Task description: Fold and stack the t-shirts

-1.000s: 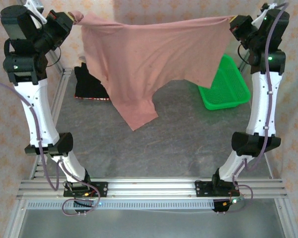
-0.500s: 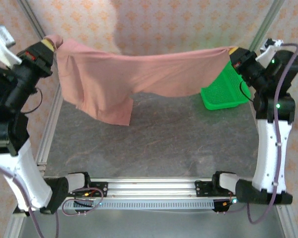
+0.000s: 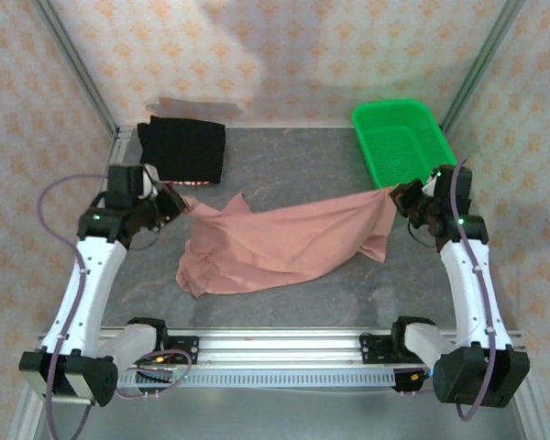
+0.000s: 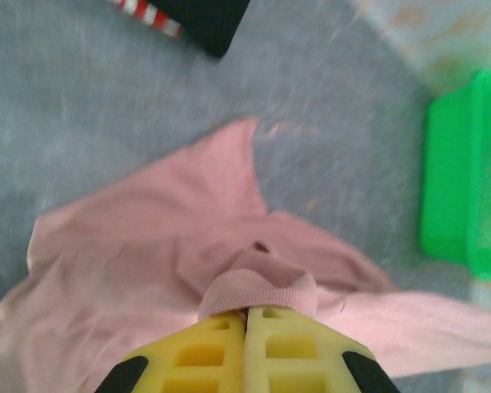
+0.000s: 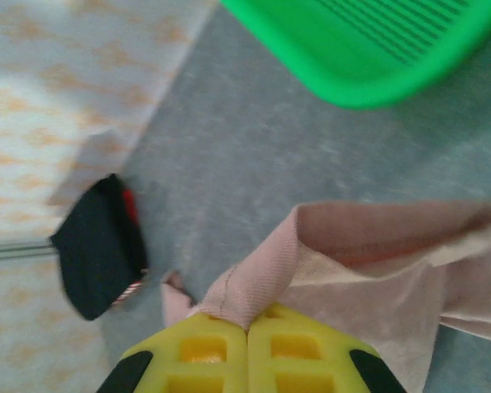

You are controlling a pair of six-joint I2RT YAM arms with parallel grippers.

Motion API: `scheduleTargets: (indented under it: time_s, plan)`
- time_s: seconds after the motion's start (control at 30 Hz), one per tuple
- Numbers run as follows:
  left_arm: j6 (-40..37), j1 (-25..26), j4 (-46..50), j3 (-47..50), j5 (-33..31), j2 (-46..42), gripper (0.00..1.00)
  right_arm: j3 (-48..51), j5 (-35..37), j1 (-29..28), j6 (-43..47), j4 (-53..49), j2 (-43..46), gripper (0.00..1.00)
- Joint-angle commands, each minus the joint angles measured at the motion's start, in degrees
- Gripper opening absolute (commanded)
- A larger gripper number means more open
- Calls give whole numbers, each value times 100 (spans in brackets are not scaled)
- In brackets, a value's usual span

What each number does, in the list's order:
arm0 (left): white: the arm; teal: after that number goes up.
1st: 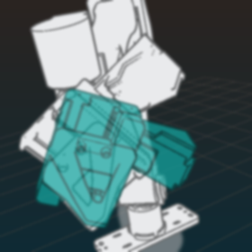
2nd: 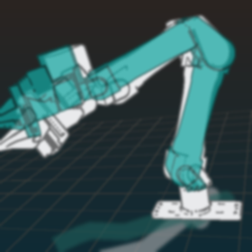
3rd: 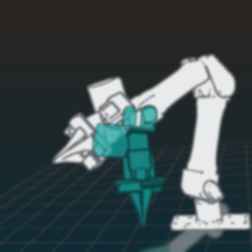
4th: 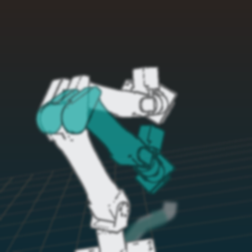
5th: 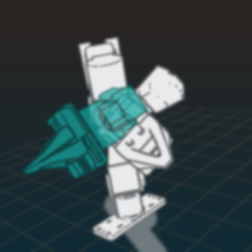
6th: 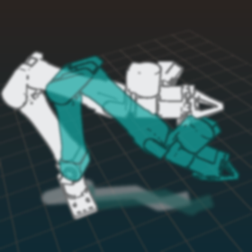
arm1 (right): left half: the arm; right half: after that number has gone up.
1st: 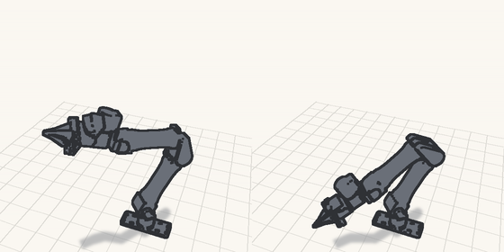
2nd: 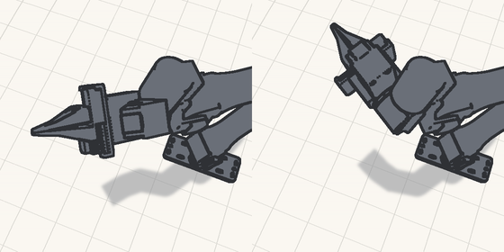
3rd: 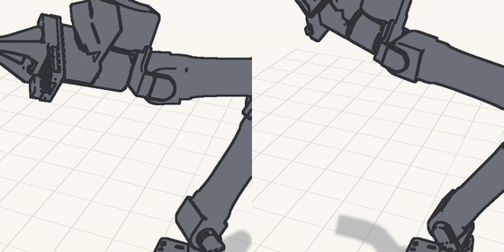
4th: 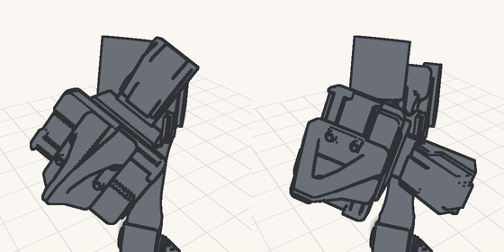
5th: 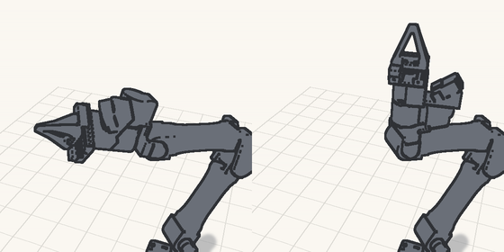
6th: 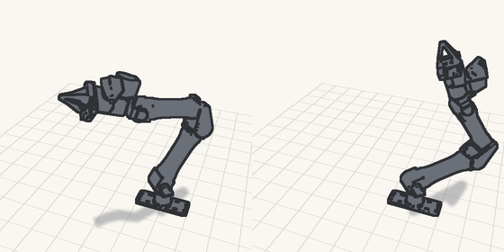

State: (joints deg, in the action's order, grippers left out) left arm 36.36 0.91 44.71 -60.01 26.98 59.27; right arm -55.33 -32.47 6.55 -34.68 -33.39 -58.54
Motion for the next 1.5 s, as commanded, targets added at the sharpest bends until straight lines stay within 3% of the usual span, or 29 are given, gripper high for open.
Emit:
scheduleTargets:
  time_s: [0.0,0.2,0.33,0.47,0.57,0.63,0.77,0.9,1.0,1.1,1.27,1.47]
  plan:
    - [509,171,-712,602,-32,-277,0,345,543,-2,146,345,212,0]
    - [439,382,-603,833,269,365,0,494,1078,-14,457,125,146,0]
    - [273,1085,-846,916,259,733,0,627,1482,-20,615,-86,188,0]
    - [162,1853,-1150,932,759,1227,0,737,1943,-20,675,-347,185,0]
    - [-82,2440,-1249,920,1459,1502,21,851,2082,-15,709,-384,177,0]
    - [-256,2681,-1242,955,1805,1504,42,913,2072,-15,700,-352,159,0]
    - [-284,2320,-765,1044,1079,1063,73,1004,2040,-17,690,-307,159,0]
    - [165,1482,-568,1238,209,630,83,1029,2009,-17,730,-326,159,0]
    - [285,1247,-676,1355,-52,492,88,1040,1999,-13,795,-328,150,0]
    - [358,1183,-831,1405,125,924,88,1068,1974,-13,823,-323,109,0]
    - [519,1192,-1077,1403,542,1481,79,1086,1936,-13,862,-310,65,0]
    - [9,1277,-126,1283,737,1116,73,1016,1893,-13,934,-374,62,0]
